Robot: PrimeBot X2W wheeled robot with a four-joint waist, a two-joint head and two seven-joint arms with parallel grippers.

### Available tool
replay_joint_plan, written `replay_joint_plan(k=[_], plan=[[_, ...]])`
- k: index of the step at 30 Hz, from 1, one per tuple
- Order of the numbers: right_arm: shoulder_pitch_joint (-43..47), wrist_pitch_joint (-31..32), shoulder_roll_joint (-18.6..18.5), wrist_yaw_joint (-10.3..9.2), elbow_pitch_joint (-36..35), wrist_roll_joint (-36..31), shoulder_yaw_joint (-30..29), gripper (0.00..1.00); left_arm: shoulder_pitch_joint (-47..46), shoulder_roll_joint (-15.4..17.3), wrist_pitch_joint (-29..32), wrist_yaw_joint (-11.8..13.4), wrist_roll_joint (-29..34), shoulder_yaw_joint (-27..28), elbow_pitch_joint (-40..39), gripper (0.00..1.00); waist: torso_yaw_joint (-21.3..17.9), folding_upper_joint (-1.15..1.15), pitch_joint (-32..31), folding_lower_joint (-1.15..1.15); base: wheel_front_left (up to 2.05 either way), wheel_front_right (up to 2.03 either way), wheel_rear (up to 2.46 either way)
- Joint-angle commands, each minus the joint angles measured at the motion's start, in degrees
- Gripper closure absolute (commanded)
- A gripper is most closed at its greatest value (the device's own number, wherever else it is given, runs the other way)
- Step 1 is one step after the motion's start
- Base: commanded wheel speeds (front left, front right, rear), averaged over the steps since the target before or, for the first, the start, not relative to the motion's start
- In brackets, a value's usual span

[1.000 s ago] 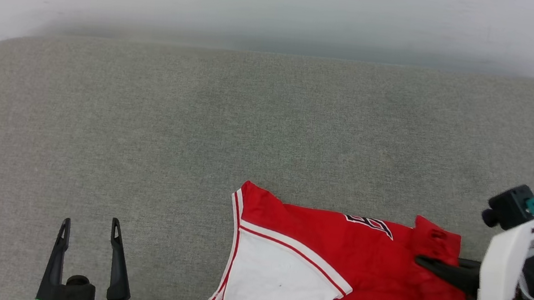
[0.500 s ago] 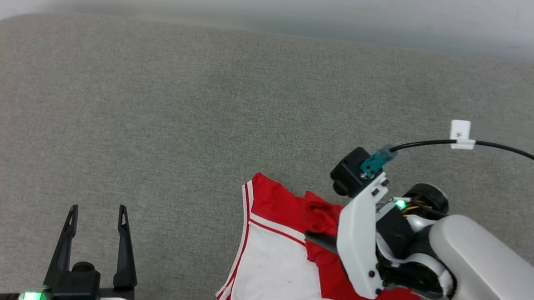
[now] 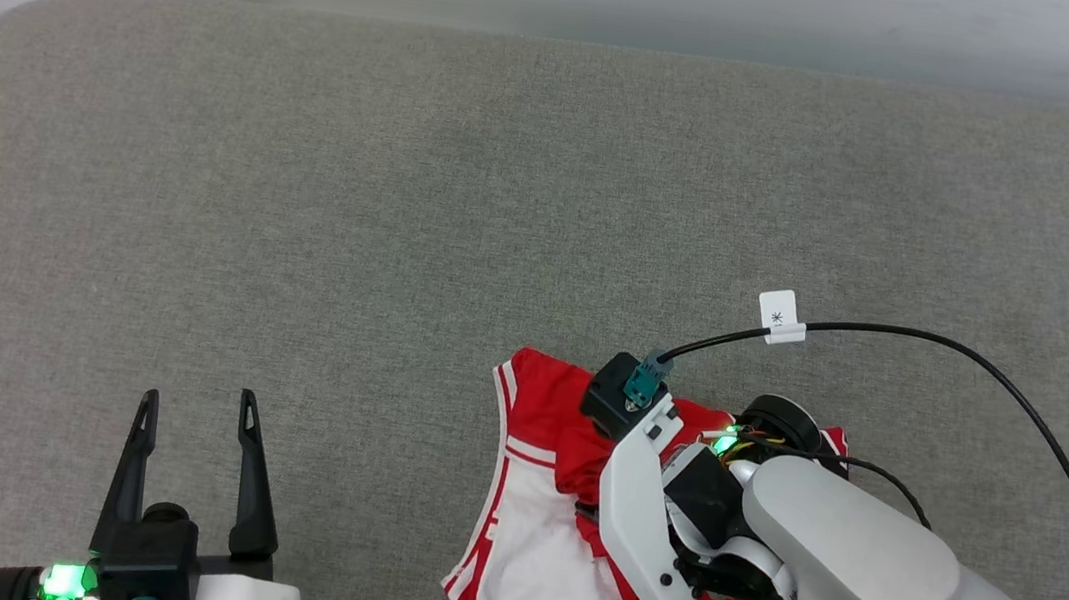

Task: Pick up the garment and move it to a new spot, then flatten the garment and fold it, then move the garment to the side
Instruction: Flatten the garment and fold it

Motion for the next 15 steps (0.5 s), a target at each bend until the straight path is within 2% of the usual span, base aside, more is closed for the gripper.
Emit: replay_joint_plan(k=[1, 7, 10, 11, 12, 15], plan=[[-0.56, -1.52, 0.24, -0.06, 0.60, -0.22, 0.73, 0.00, -0.26, -0.02, -0.12, -0.06, 0.12, 0.35, 0.24, 0.00, -0.13, 0.00, -0.06, 0.00, 0.00, 0.00, 0.00], [-3.04, -11.41, -2.84, -0.04, -2.02, -1.58, 1.23, 0.00, 0.97, -0.18, -0.12, -0.40, 0.07, 1.45, 0.53, 0.00, -1.63, 0.00, -1.40, 0.00, 0.00, 0.00, 0.00], [-3.69, -18.80, -5.24, -0.04, -4.84, -2.65, -1.11, 0.00, 1.51, -0.27, -0.12, -0.60, 0.08, 1.99, 0.36, 0.00, -2.57, 0.00, -2.34, 0.00, 0.00, 0.00, 0.00], [-3.69, -18.80, -5.24, -0.04, -4.84, -2.65, -1.11, 0.00, 1.51, -0.27, -0.12, -0.60, 0.08, 1.99, 0.36, 0.00, -2.57, 0.00, -2.34, 0.00, 0.00, 0.00, 0.00], [-3.65, -24.62, -7.11, -0.05, -5.78, -4.45, -4.14, 0.00, 2.08, -0.37, -0.12, -0.72, 0.22, 2.23, 0.19, 0.00, -3.26, 0.00, -2.91, 0.00, 0.00, 0.00, 0.00], [-1.84, -32.88, -8.41, -0.04, -5.35, -8.82, -9.96, 0.00, 2.27, -0.54, -0.12, -0.91, 0.34, 2.41, -0.18, 0.00, -4.17, 0.00, -3.63, 0.00, 0.00, 0.00, 0.00]])
